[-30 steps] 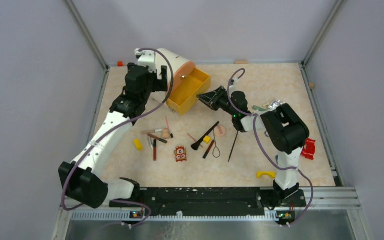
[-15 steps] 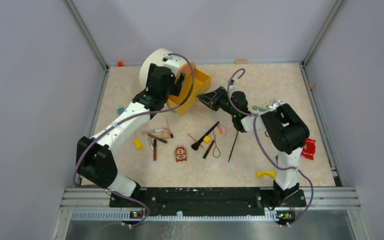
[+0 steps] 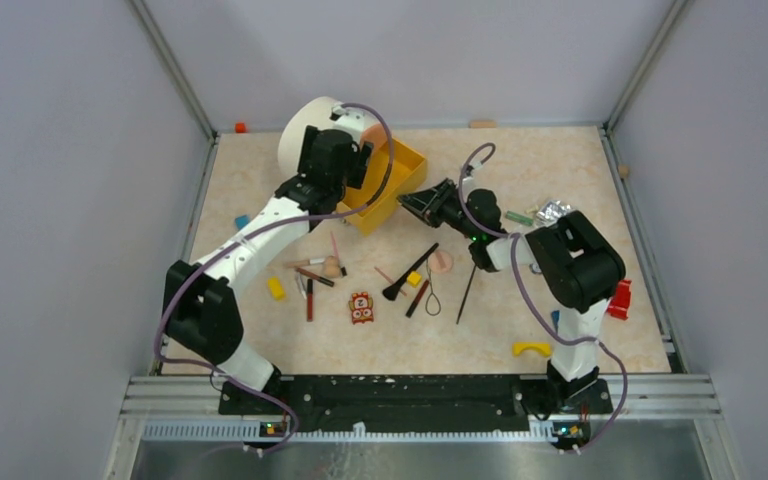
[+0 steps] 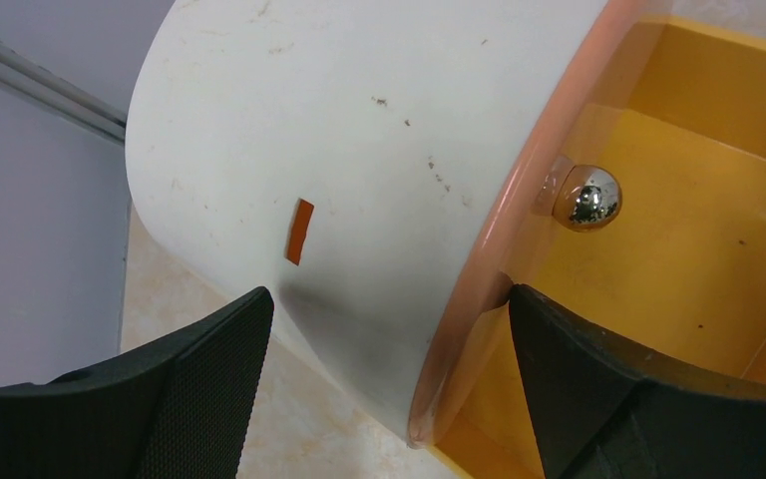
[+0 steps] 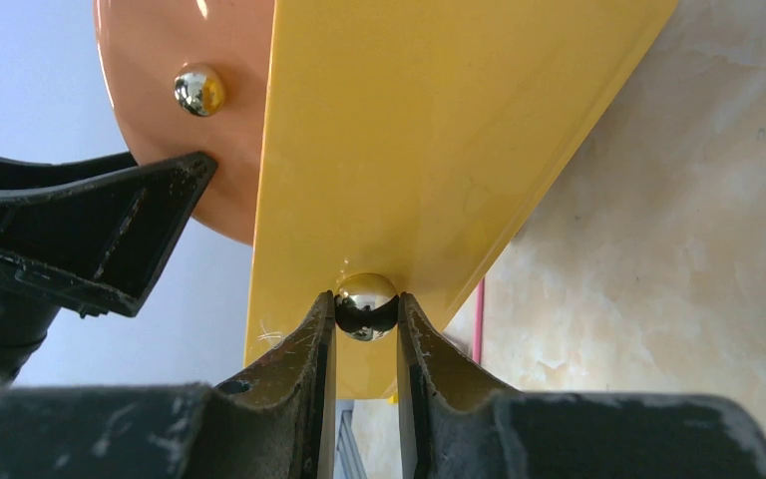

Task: Organize the makeup
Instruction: Open the drawer in the storage box.

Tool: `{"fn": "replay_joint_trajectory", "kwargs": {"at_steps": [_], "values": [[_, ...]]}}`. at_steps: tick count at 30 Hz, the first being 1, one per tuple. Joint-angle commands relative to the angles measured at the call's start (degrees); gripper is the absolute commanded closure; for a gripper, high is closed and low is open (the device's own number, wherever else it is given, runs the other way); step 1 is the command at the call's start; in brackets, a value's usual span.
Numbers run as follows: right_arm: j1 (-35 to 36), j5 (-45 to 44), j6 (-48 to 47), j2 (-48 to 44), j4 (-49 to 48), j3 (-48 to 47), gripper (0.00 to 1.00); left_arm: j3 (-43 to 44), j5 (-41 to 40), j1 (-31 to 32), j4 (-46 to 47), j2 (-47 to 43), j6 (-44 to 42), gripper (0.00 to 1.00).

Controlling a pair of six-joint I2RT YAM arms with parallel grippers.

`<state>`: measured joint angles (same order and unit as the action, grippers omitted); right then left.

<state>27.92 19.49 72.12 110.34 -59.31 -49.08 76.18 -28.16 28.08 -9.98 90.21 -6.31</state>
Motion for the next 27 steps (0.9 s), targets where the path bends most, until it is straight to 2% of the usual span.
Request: {"fn": "replay_joint_trajectory", "kwargs": {"at_steps": [1, 17, 19, 23, 27], "values": [[-0.6, 0.9, -1.7, -4.4, -3.2, 1.9, 0.97, 2.5, -4.4, -1.6, 1.3, 0.9, 0.5, 0.08], [-0.7, -0.6, -2.2, -6.1, -1.7, 4.1, 0.96, 3.7, -4.3, -1.7, -1.0, 1.1, 2.1, 0.06], [-0.8, -0.2, -2.4, -5.7, -1.3, 3.5, 0.91, 3.7, -3.6, -1.8, -1.2, 0.9, 2.3, 0.05], [-0.8, -0.7, -2.7, -5.7, -0.4, 3.5, 0.66, 4.3, -2.3, -1.7, -2.3, 0.9, 2.9, 0.03], [-1.0, -2.0, -4.6, -8.2, 2.9, 4.6, 0.54, 6.1, -1.7, -1.6, -4.3, 1.1, 3.9, 0.01]]}}
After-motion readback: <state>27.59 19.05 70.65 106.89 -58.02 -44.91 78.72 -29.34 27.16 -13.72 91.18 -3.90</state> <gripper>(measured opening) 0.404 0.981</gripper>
